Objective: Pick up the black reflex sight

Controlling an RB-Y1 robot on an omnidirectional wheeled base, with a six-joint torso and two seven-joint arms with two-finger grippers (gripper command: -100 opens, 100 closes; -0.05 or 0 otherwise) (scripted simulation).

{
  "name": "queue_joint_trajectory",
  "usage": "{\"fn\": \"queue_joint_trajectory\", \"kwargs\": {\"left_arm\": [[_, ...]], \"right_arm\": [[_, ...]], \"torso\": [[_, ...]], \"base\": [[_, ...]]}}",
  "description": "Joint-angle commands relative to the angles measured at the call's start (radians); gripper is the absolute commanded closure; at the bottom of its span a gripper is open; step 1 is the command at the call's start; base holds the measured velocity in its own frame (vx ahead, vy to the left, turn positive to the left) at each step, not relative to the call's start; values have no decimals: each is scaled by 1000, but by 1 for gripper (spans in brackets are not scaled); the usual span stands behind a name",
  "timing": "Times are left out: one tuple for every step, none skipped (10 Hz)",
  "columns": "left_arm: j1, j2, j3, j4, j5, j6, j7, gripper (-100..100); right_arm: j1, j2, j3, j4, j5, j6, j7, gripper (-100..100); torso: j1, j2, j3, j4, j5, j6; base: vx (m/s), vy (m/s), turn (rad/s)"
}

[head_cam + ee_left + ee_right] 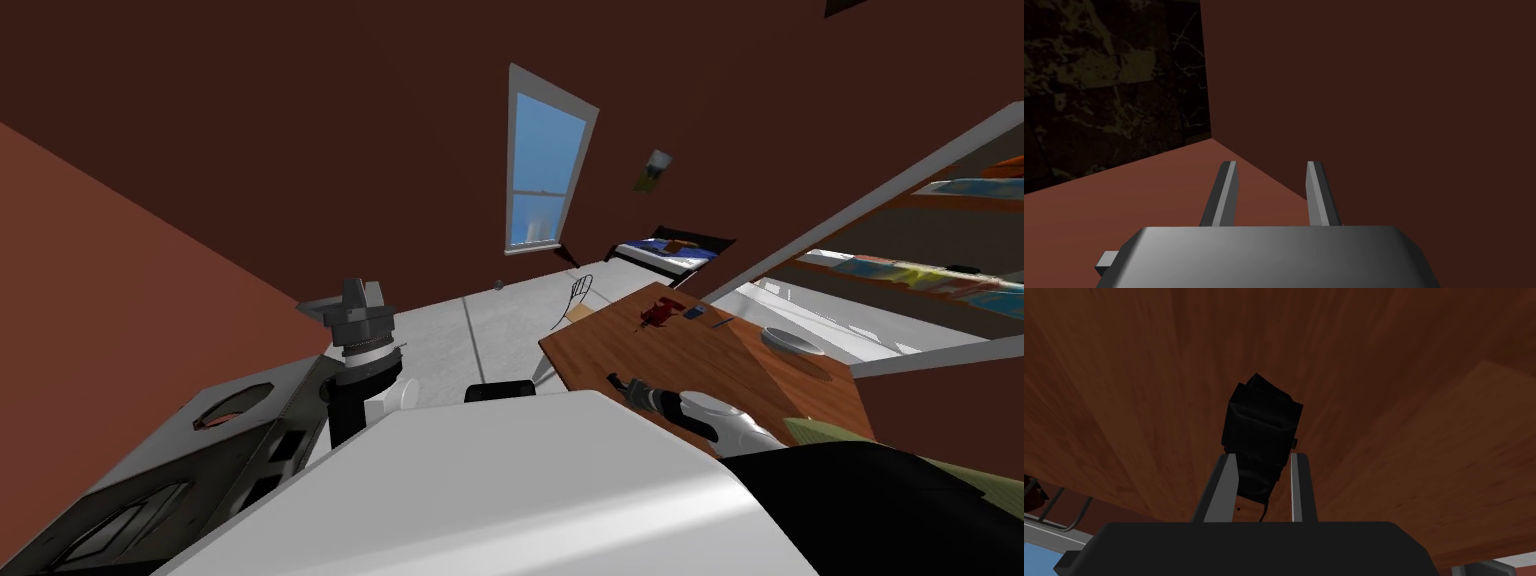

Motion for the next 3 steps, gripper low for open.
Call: {"fn": "queue_joint_trajectory", "kwargs": {"left_arm": [[0,0,0,0,0,0,0,0],[0,0,0,0,0,0,0,0],[0,0,0,0,0,0,0,0]], "right_arm": [[6,-31,-4,-9,-4,-23,-9,100],[10,-24,-4,-13,-4,-11,-7,100],[11,-27,-5,-14,-4,-13,-8,0]], "torso": [[0,0,0,0,0,0],[2,0,0,0,0,0],[0,0,0,0,-1,-1]], "base": [[-2,57,-92],[-4,25,-22],[0,0,0]]}}
